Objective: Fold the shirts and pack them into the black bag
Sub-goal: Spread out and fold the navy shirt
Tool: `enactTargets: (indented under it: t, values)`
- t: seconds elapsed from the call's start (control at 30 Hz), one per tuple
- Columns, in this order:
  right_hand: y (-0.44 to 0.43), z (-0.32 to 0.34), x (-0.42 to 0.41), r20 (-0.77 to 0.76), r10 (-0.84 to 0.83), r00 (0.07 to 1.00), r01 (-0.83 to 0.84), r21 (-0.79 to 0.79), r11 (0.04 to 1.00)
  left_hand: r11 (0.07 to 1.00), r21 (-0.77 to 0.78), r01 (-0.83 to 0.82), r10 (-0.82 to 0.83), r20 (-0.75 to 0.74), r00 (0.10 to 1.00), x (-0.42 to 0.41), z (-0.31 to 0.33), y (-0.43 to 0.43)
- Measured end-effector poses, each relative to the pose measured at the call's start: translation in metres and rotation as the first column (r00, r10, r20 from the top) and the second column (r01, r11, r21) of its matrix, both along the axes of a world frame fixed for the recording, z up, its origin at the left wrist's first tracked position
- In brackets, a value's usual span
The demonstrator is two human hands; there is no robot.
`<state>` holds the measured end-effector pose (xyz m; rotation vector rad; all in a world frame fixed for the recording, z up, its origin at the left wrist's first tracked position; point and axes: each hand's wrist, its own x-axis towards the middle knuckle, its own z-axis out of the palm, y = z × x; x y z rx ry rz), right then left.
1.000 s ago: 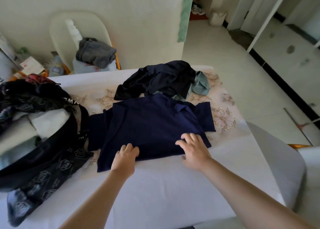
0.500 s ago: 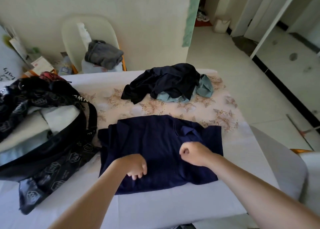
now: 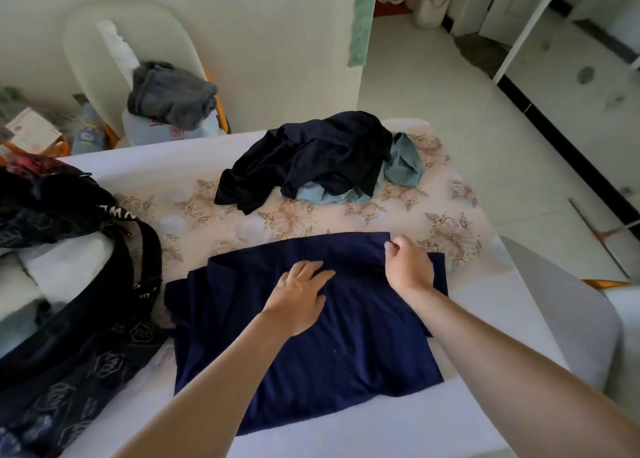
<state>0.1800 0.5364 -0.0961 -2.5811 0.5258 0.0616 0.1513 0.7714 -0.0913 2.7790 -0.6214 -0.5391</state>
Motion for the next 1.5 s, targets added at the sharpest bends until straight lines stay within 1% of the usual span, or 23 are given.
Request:
enactTargets:
  t: [0.07, 0.17, 0.23, 0.3, 0.37, 0.43, 0.47, 0.53, 0.6, 0.67, 0.7, 0.77, 0.83, 0.9, 0.93, 1.0, 1.07, 1.1, 1.2, 1.3, 1.4, 1.43, 1.5]
  values:
    - [-0.019, -0.004, 0.008, -0.052, 0.002, 0.999, -0.004, -0.033, 0.999, 0.997, 0.081, 0.021, -0.019, -0.026, 0.999, 0.013, -0.004, -0.012]
    - [-0.051, -0.01, 0.001, -0.157, 0.146, 0.977, -0.175, -0.186, 0.967, 0.986, 0.159, 0.045, -0.041, -0.033, 0.999, 0.03, -0.009, -0.034]
    - [-0.069, -0.012, -0.007, -0.196, 0.235, 0.952, -0.282, -0.26, 0.924, 0.984, 0.154, 0.09, -0.095, 0.025, 0.995, 0.038, -0.011, -0.052]
    - [-0.083, -0.019, -0.012, -0.167, 0.311, 0.936, -0.35, -0.315, 0.882, 0.98, 0.129, 0.151, -0.157, 0.038, 0.987, 0.042, -0.015, -0.07]
    - [-0.091, -0.022, -0.01, -0.071, 0.323, 0.944, -0.33, -0.287, 0.899, 0.967, 0.15, 0.204, -0.208, 0.014, 0.978, 0.043, -0.021, -0.083]
    - [-0.097, -0.02, -0.002, 0.042, 0.23, 0.972, -0.217, -0.208, 0.954, 0.963, 0.184, 0.198, -0.206, 0.023, 0.978, 0.045, -0.029, -0.091]
    - [-0.101, -0.018, 0.003, 0.092, 0.19, 0.978, -0.165, -0.223, 0.961, 0.965, 0.189, 0.181, -0.191, 0.033, 0.981, 0.046, -0.032, -0.094]
    - [-0.108, -0.015, 0.014, 0.11, 0.191, 0.975, -0.138, -0.372, 0.918, 0.968, 0.192, 0.16, -0.171, 0.047, 0.984, 0.051, -0.038, -0.098]
    - [-0.116, -0.013, 0.022, 0.025, 0.226, 0.974, -0.185, -0.491, 0.851, 0.968, 0.201, 0.15, -0.164, 0.053, 0.985, 0.056, -0.042, -0.103]
    - [-0.121, -0.015, 0.024, -0.013, 0.251, 0.968, -0.216, -0.554, 0.804, 0.972, 0.177, 0.157, -0.172, 0.071, 0.983, 0.062, -0.04, -0.108]
    - [-0.121, -0.015, 0.021, -0.004, 0.27, 0.963, -0.224, -0.57, 0.791, 0.967, 0.162, 0.197, -0.215, 0.102, 0.971, 0.064, -0.039, -0.11]
    - [-0.119, -0.013, 0.01, 0.121, 0.342, 0.932, -0.211, -0.586, 0.782, 0.927, 0.159, 0.34, -0.362, 0.14, 0.921, 0.069, -0.038, -0.112]
    - [-0.118, -0.019, -0.009, 0.151, 0.444, 0.883, -0.286, -0.577, 0.765, 0.895, 0.181, 0.408, -0.431, 0.113, 0.895, 0.076, -0.038, -0.113]
    - [-0.123, -0.03, -0.028, 0.079, 0.489, 0.869, -0.383, -0.52, 0.764, 0.903, 0.217, 0.371, -0.399, 0.099, 0.912, 0.081, -0.035, -0.117]
    - [-0.128, -0.035, -0.037, 0.058, 0.46, 0.886, -0.381, -0.474, 0.794, 0.916, 0.226, 0.332, -0.364, 0.116, 0.924, 0.082, -0.032, -0.122]
    - [-0.136, -0.04, -0.05, 0.052, 0.342, 0.938, -0.294, -0.399, 0.868, 0.953, 0.18, 0.244, -0.278, 0.197, 0.94, 0.085, -0.021, -0.139]
    - [-0.139, -0.039, -0.054, 0.06, 0.232, 0.971, -0.191, -0.391, 0.9, 0.965, 0.088, 0.246, -0.261, 0.266, 0.928, 0.092, -0.017, -0.163]
    - [-0.139, -0.038, -0.054, 0.066, 0.164, 0.984, -0.126, -0.385, 0.914, 0.953, 0.049, 0.298, -0.3, 0.263, 0.917, 0.096, -0.017, -0.177]
    - [-0.14, -0.037, -0.057, 0.023, -0.042, 0.999, 0.047, -0.312, 0.949, 0.906, -0.045, 0.422, -0.411, 0.15, 0.899, 0.106, -0.018, -0.22]
    - [-0.137, -0.039, -0.062, -0.008, -0.035, 0.999, 0.032, -0.283, 0.958, 0.882, 0.016, 0.471, -0.47, 0.119, 0.875, 0.106, -0.018, -0.252]
    - [-0.135, -0.036, -0.061, 0.002, -0.089, 0.996, 0.087, -0.212, 0.973, 0.904, 0.076, 0.421, -0.427, 0.147, 0.892, 0.107, -0.016, -0.27]
    - [-0.134, -0.032, -0.06, -0.008, -0.099, 0.995, 0.096, -0.181, 0.979, 0.915, 0.059, 0.4, -0.404, 0.137, 0.904, 0.108, -0.013, -0.272]
    - [-0.135, -0.027, -0.057, -0.037, -0.098, 0.994, 0.094, -0.108, 0.99, 0.929, -0.053, 0.367, -0.364, 0.053, 0.93, 0.11, -0.004, -0.27]
